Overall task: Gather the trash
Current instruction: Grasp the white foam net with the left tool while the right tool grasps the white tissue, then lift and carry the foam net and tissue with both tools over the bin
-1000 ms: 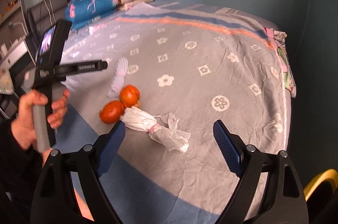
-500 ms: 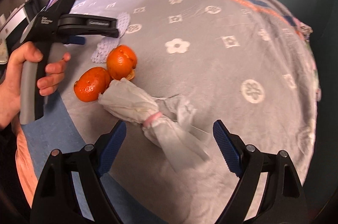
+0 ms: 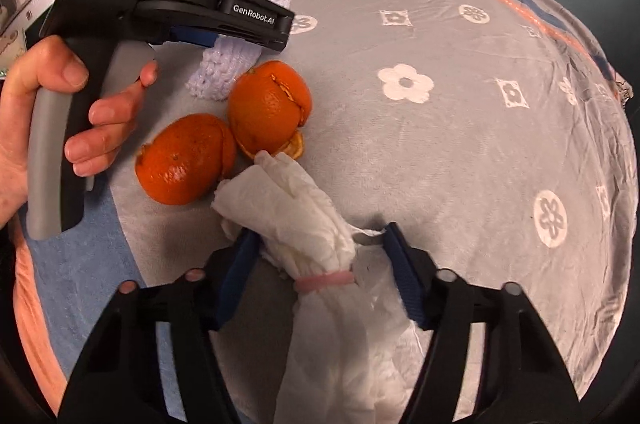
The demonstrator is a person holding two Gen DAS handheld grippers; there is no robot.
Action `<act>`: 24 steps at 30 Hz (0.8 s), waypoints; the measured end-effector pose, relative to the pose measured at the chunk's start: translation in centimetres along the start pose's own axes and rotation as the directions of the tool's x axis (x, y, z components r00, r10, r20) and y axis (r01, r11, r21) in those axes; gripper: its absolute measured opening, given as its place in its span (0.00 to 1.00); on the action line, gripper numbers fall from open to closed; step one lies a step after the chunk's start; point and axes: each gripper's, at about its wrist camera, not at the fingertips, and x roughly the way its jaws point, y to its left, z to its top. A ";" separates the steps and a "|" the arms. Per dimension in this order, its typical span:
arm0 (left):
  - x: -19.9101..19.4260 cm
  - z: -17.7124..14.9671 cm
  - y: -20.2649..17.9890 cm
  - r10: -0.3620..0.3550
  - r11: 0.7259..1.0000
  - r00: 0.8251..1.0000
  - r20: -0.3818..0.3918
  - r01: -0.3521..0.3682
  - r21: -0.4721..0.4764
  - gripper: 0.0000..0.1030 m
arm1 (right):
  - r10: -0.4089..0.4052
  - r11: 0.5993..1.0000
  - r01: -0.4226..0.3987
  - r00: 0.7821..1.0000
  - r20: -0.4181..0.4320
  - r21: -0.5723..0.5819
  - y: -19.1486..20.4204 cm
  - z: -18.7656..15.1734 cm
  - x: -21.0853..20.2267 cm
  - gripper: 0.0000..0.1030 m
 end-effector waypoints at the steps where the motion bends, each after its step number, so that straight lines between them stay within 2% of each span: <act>1: 0.0 0.0 0.1 -0.010 1.000 1.000 0.000 0.010 -0.004 0.35 | 0.008 1.000 -0.008 1.000 -0.002 0.000 0.2 0.0 0.0 0.41; 3: -0.2 -0.1 0.3 -0.026 1.000 1.000 0.002 0.026 -0.009 0.29 | 0.005 1.000 -0.005 1.000 0.003 -0.004 0.6 0.0 -0.3 0.33; 10: -2.0 -0.6 0.3 -0.062 0.998 0.997 0.035 0.062 0.015 0.27 | 0.030 0.999 -0.030 0.999 0.014 0.025 0.4 0.0 -1.4 0.16; 20: -7.9 -1.9 -0.4 -0.121 0.992 0.985 0.119 0.117 0.039 0.27 | 0.020 0.997 -0.024 0.998 0.053 0.067 0.4 -0.2 -5.4 0.15; 24: -11.3 -2.9 -1.7 -0.125 0.991 0.976 0.180 0.115 0.063 0.27 | 0.021 0.996 -0.027 0.997 0.077 0.081 0.7 -0.8 -8.0 0.15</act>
